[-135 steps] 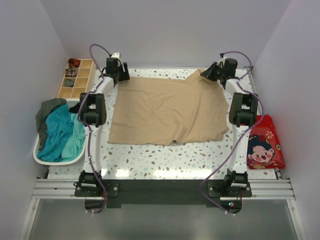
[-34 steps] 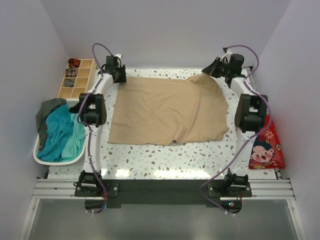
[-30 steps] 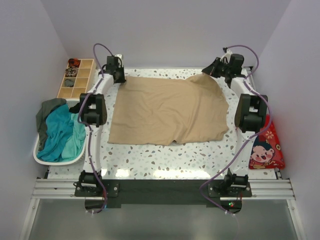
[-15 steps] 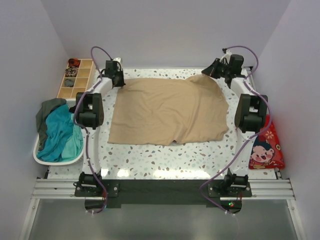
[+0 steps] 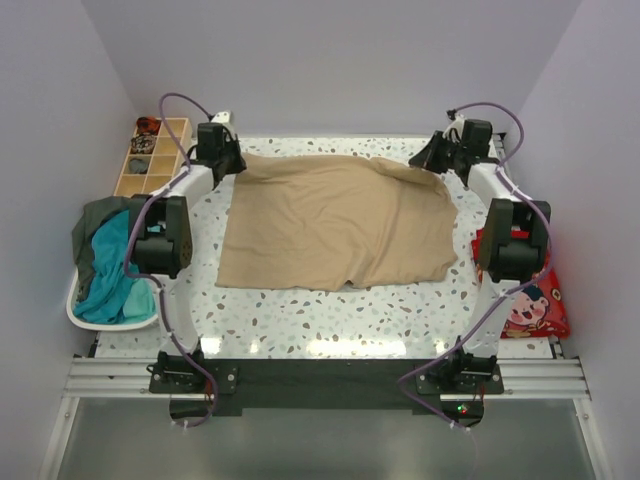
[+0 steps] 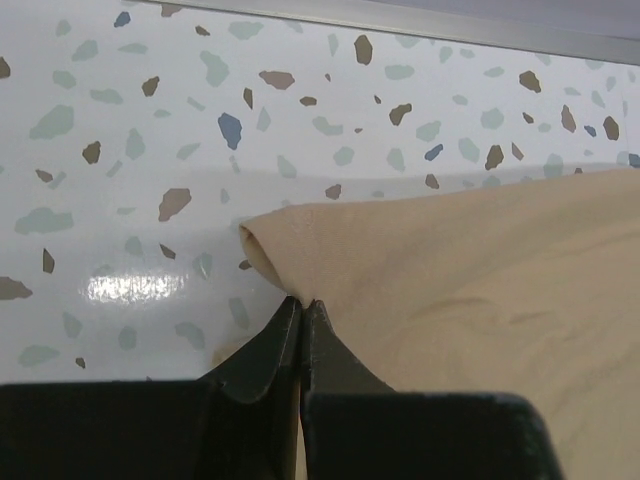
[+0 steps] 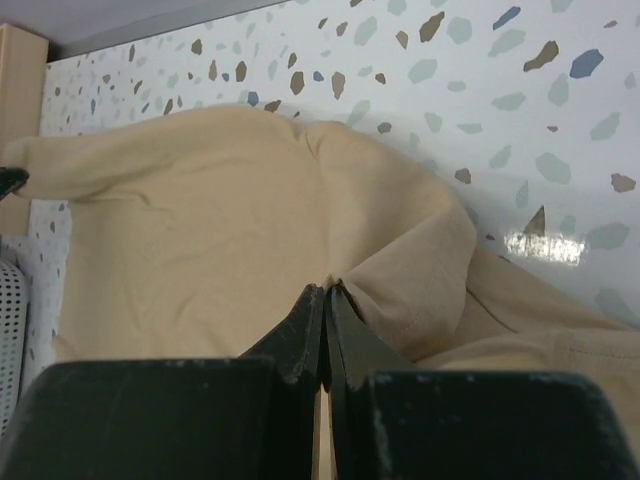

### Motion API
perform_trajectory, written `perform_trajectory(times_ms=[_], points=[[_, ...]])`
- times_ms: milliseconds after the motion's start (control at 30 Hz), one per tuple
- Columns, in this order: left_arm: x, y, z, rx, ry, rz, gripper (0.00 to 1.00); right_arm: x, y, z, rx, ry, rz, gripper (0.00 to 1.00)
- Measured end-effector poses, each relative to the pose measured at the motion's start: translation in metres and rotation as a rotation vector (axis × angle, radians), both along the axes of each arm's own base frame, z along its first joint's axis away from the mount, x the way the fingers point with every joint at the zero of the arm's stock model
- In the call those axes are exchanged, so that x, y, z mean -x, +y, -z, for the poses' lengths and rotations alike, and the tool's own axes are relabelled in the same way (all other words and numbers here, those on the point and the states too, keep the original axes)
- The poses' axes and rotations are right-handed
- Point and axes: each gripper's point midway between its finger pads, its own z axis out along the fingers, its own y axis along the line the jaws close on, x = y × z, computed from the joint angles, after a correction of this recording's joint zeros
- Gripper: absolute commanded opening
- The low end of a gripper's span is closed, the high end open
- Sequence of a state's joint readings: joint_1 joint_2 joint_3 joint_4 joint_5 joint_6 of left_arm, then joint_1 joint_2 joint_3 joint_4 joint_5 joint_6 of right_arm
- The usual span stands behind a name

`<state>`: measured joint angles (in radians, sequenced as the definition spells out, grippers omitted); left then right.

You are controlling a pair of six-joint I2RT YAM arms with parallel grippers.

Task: Fold and stack the t-shirts
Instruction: Fold the flattened tshirt in 1/3 of the way

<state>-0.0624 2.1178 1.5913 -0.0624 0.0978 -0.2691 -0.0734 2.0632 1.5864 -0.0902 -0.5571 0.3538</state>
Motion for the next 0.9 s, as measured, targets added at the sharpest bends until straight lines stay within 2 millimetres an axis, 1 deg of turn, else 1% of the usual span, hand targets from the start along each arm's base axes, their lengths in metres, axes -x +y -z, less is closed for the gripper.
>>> perform_trajectory(times_ms=[67,133,267,400,533,600,667,800,900], points=[[0.007,-0.001,0.004,0.009,0.000,0.002,0.00,0.006,-0.002,-0.003,0.016,0.007,0.008,0.00],[0.018,-0.001,0.013,0.014,0.017,0.002,0.00,0.013,-0.004,-0.002,0.034,0.020,0.013,0.00],[0.040,0.001,0.033,0.011,0.070,0.000,0.02,0.025,-0.009,0.009,0.059,0.077,0.033,0.00],[0.050,0.004,0.043,0.000,0.096,-0.007,0.03,0.035,-0.014,0.025,0.075,0.142,0.066,0.00],[0.055,0.010,0.042,-0.020,0.088,-0.035,0.02,0.043,-0.021,0.038,0.095,0.201,0.116,0.00],[0.056,0.015,0.037,-0.033,0.079,-0.055,0.02,0.048,-0.029,0.044,0.123,0.232,0.164,0.00],[0.054,0.020,0.031,-0.041,0.059,-0.074,0.02,0.051,-0.041,0.050,0.167,0.257,0.226,0.00],[0.048,0.038,0.027,-0.029,0.036,-0.103,0.02,0.053,-0.060,0.052,0.213,0.269,0.323,0.00],[0.044,0.056,0.024,-0.006,0.028,-0.121,0.03,0.049,-0.073,0.051,0.224,0.266,0.387,0.00]])
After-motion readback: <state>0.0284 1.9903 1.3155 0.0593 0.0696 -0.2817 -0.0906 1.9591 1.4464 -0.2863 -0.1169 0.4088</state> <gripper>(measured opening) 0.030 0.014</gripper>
